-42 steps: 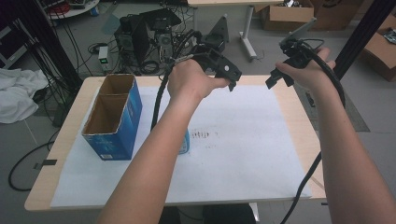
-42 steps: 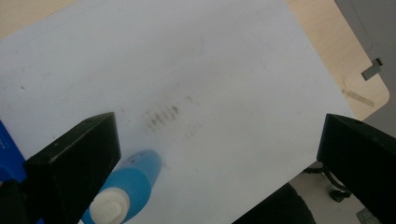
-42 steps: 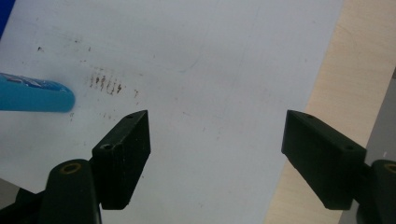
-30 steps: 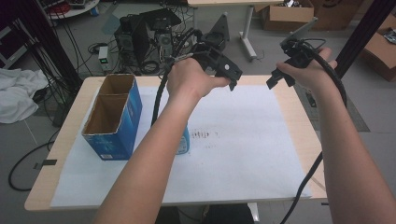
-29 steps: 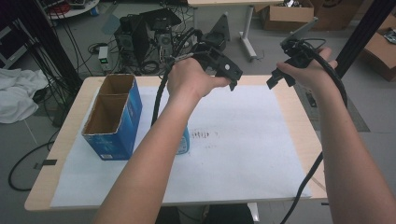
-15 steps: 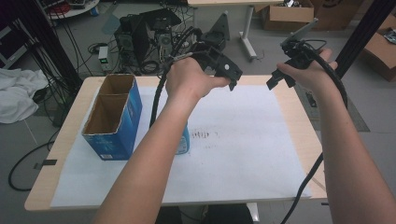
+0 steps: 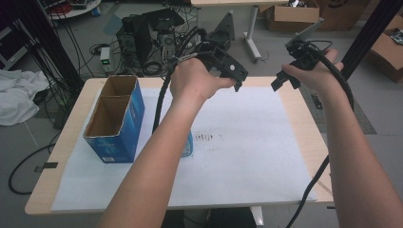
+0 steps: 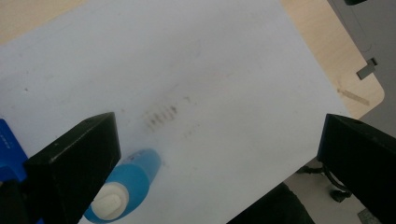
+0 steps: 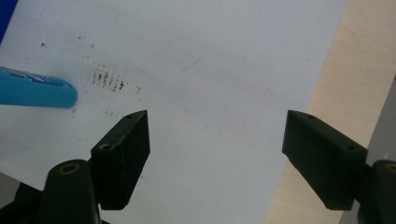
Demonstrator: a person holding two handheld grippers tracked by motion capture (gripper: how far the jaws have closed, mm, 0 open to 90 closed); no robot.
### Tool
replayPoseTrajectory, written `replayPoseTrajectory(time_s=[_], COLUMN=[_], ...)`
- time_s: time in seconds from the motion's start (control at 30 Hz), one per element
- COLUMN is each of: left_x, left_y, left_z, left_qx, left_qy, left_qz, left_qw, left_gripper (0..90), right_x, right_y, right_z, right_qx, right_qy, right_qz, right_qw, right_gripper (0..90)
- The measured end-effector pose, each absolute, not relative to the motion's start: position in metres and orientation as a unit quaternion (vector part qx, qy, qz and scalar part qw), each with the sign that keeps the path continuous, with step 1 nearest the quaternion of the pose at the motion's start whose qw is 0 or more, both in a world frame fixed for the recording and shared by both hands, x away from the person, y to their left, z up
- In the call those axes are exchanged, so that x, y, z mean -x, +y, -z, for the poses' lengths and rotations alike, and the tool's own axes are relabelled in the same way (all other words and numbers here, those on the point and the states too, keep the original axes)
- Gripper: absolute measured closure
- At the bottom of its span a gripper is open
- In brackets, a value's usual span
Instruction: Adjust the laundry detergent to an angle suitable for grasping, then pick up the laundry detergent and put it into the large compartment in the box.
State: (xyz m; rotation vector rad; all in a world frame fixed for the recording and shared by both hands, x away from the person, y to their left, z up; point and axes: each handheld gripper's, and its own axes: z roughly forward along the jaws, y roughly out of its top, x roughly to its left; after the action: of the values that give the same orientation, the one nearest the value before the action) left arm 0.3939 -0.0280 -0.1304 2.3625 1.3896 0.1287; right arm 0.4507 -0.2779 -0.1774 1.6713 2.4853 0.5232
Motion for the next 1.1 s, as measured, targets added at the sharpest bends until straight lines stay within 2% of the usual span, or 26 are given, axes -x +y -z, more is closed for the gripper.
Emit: replayPoseTrajectory(time_s=[0.73, 1.1], left_x=[-0.396, -0.394], left_y=[-0.032, -0.013], left_z=[0.134, 0.137], left_qx=[-0.857, -0.874], left_qy=[0.475, 0.446], left_qz=[-0.042, -0.080], left_qw=[0.196, 0.174], left_gripper=[0.1, 0.1], right_x=[-0.449, -0.450], right_y=[-0.280, -0.283], right_z=[0.178, 0.184], right_qx=[-0.548, -0.549], right_qy=[0.817, 0.817], right_qz=[-0.173, -0.171], right_qw=[0.051, 0.049], right_gripper=[23.5, 23.6])
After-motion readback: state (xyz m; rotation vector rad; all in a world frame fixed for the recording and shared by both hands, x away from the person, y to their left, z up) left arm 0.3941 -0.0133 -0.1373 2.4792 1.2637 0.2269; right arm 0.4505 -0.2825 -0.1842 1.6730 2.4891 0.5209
